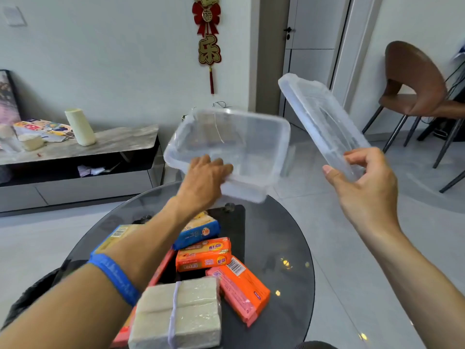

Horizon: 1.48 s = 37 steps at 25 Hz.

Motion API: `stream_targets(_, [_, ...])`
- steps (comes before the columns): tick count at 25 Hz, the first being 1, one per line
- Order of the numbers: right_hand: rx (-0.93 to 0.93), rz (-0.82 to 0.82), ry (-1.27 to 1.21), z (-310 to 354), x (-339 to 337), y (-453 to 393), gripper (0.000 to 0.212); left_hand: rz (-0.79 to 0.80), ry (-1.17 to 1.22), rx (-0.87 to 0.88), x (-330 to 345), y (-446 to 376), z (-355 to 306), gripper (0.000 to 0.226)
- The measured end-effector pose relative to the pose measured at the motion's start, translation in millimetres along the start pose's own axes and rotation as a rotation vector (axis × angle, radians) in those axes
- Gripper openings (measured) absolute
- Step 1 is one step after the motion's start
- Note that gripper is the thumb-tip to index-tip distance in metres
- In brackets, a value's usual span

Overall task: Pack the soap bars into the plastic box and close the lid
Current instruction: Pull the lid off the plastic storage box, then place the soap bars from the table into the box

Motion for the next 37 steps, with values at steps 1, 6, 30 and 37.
stream_targets(1, [-0.003, -0.005, 0.011, -3, 1, 1, 0.032, -0.057, -0.038, -0.052, -11, -7, 10, 0.017])
stream_targets(6, [-0.022, 0.106, 0.171, -23, 47, 39, 0.03, -0.2, -0.045, -0.271, -58, -21, 59, 0.025])
stream_targets(30, [-0.381, 0.858, 0.741, -28, 102, 128, 0.018, 0.336, 0.22, 0.143, 29, -29, -32, 0.016])
stream_targets(37, [-0.234, 0.828, 0.61, -38, 97, 128, 0.031, 0.404, 0.275, 0.179, 25, -24, -26, 0.027])
Point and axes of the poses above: each hand's wrist, its own y-axis away from the middle knuckle, its own x-axis out of the palm, z = x × y, the point moved 1 cm from there along -y, towards the middle knuckle, and after that the axes turned 1 degree about -z, right-handed, at the moved point
